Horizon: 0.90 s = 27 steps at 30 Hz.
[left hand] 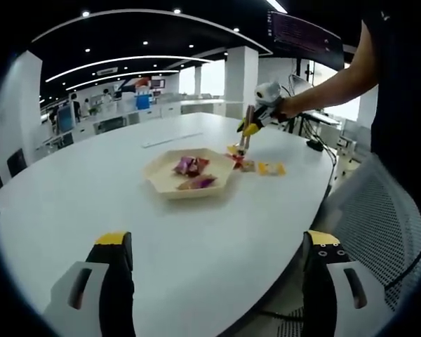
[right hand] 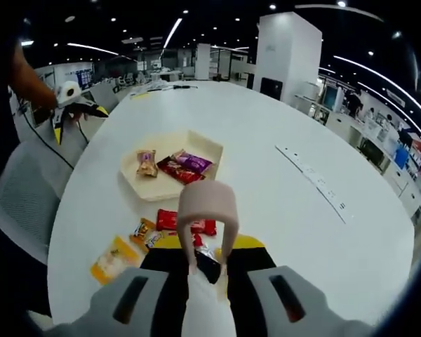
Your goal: Place the target food into the container with the food tongs after gripping and lifting it, then release it inside without dropping or visibly crushing the food.
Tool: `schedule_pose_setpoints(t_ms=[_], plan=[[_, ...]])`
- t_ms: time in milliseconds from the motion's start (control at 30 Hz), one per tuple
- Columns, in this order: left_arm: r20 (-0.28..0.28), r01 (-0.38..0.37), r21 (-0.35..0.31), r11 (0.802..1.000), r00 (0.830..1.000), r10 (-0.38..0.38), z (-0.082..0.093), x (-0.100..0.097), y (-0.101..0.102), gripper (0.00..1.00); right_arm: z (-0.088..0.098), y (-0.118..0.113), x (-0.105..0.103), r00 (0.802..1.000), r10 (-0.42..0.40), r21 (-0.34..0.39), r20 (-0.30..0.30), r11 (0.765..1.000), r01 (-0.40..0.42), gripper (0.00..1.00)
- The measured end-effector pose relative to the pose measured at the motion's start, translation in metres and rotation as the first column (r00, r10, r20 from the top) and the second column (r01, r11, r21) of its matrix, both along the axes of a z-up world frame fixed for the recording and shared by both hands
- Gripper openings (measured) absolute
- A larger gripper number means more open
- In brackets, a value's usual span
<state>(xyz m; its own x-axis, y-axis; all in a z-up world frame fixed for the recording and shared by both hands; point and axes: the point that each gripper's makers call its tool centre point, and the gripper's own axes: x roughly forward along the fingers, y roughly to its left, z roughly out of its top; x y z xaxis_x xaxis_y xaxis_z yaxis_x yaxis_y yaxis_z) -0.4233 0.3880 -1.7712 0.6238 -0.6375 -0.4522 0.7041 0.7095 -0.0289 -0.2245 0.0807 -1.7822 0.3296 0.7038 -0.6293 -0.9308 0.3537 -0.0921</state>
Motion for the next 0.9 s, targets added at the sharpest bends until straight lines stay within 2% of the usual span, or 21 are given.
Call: schedule_pose_setpoints(t_ms=[200, 333, 433, 667, 700, 733, 833, 867, 900], plan=[[-0.002, -0.005, 0.000, 1.000, 1.000, 0.005, 0.000, 0.000, 0.001, 0.98, -0.012, 0.002, 0.003, 1.000, 0.008, -0.021, -0.004, 1.000, -0.008, 0.20], [-0.003, -0.007, 0.001, 1.000, 1.000, 0.007, 0.000, 0.001, 0.002, 0.97, -0.012, 0.005, 0.006, 1.000, -0.004, -0.021, -0.007, 1.000, 0.004, 0.20], [-0.002, -0.009, 0.001, 1.000, 1.000, 0.009, 0.000, 0.001, 0.002, 0.97, -0.019, 0.002, 0.006, 1.000, -0.003, -0.063, -0.014, 0.998, 0.002, 0.21], [-0.005, -0.010, 0.002, 1.000, 1.000, 0.010, 0.000, 0.001, 0.002, 0.96, -0.017, 0.006, 0.007, 1.000, 0.009, -0.055, 0.001, 0.998, -0.009, 0.20], [-0.005, -0.010, 0.003, 1.000, 1.000, 0.010, 0.000, 0.001, 0.003, 0.96, -0.018, 0.006, 0.008, 1.000, 0.004, -0.063, -0.002, 0.998, -0.004, 0.20], [-0.005, -0.010, 0.002, 1.000, 1.000, 0.010, 0.000, 0.001, 0.003, 0.96, -0.019, 0.002, 0.007, 0.997, -0.056, -0.078, -0.044, 0.996, 0.053, 0.19], [-0.006, -0.012, 0.003, 1.000, 1.000, 0.012, 0.000, 0.001, 0.003, 0.96, -0.018, 0.000, 0.009, 0.990, -0.119, -0.077, -0.080, 0.991, 0.113, 0.17], [-0.004, -0.013, 0.003, 1.000, 1.000, 0.013, 0.000, 0.002, 0.003, 0.96, -0.020, 0.000, 0.007, 0.986, -0.132, -0.078, -0.103, 0.989, 0.125, 0.17], [-0.002, -0.013, 0.004, 1.000, 1.000, 0.013, 0.000, 0.002, 0.003, 0.96, -0.019, 0.000, 0.007, 0.987, -0.127, -0.081, -0.095, 0.989, 0.120, 0.16]])
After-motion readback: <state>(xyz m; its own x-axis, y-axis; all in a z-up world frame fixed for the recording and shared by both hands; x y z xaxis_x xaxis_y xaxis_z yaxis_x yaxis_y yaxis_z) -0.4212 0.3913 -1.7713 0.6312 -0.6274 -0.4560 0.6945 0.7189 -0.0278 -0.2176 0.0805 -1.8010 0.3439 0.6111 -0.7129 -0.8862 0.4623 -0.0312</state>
